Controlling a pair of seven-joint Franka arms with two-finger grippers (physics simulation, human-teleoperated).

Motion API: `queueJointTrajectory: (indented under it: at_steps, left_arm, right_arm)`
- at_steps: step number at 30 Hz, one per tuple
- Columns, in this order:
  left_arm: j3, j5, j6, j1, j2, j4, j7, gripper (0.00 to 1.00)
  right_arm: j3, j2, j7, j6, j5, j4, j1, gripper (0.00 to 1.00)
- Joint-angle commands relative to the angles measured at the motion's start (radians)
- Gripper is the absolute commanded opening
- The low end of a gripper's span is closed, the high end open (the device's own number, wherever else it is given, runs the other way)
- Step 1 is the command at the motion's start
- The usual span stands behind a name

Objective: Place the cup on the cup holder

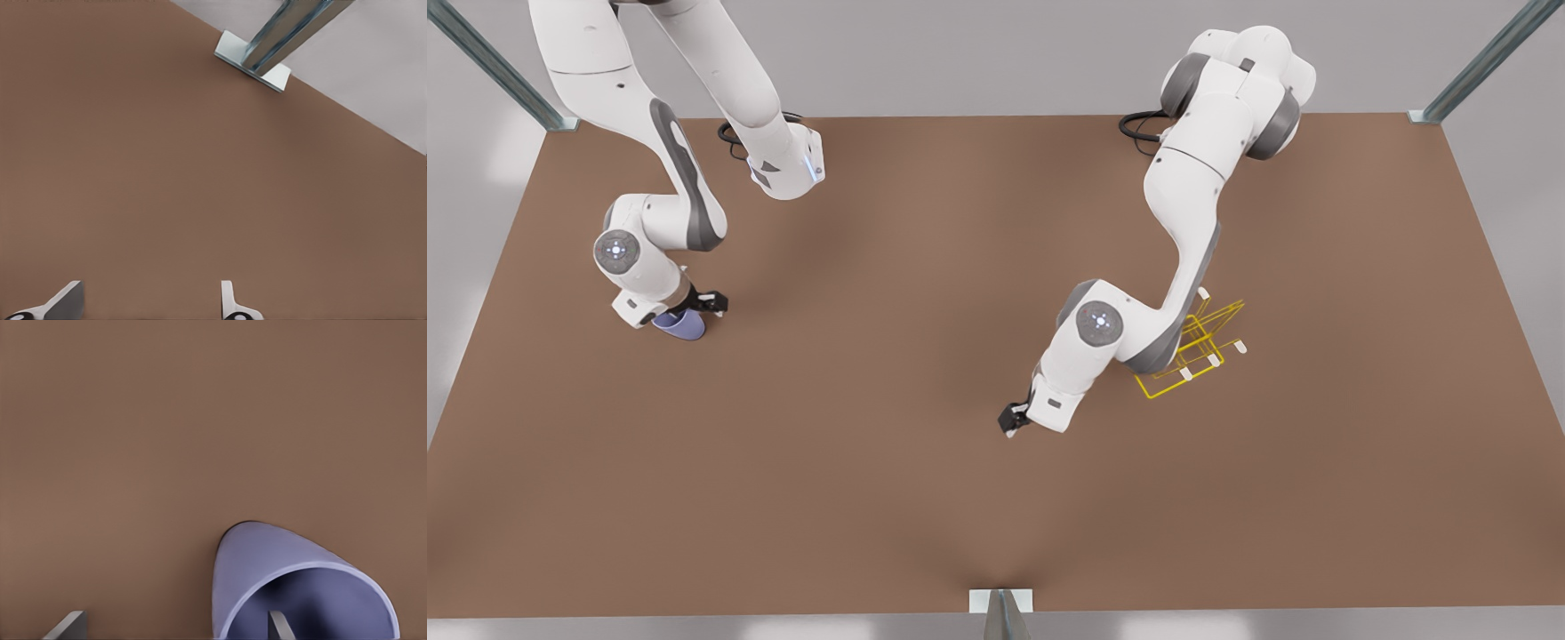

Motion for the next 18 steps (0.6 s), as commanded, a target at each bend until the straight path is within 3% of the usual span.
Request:
queueJointTrajectory:
  at_steps: [1,5,6,9,10,11,18]
  left_arm:
    - [-0.001,0.023,0.011,0.000,-0.001,0.001,0.021,1.00]
    - [-0.022,0.028,0.008,-0.011,0.002,0.001,0.016,1.00]
    - [-0.022,0.029,0.010,-0.011,0.002,0.001,0.019,1.00]
    - [-0.022,0.029,0.010,-0.011,0.002,0.001,0.019,1.00]
    - [-0.022,0.029,0.010,-0.011,0.002,0.001,0.019,1.00]
    - [-0.022,0.029,0.010,-0.009,0.004,-0.001,0.019,1.00]
    - [-0.022,0.029,0.010,-0.012,0.011,-0.003,0.021,1.00]
  right_arm:
    - [0.001,0.000,-0.023,0.030,-0.008,-0.004,-0.001,1.00]
    - [-0.002,0.031,-0.023,0.044,-0.062,-0.004,-0.016,1.00]
    - [-0.002,0.035,-0.023,0.044,-0.076,-0.004,-0.018,0.95]
    - [-0.004,0.045,-0.024,0.045,-0.097,-0.004,-0.020,0.61]
    - [-0.004,0.045,-0.023,0.045,-0.099,-0.006,-0.020,0.37]
    - [-0.004,0.045,-0.024,0.067,-0.100,-0.012,-0.023,0.23]
    - [-0.004,0.039,-0.026,0.090,-0.103,-0.027,-0.033,0.21]
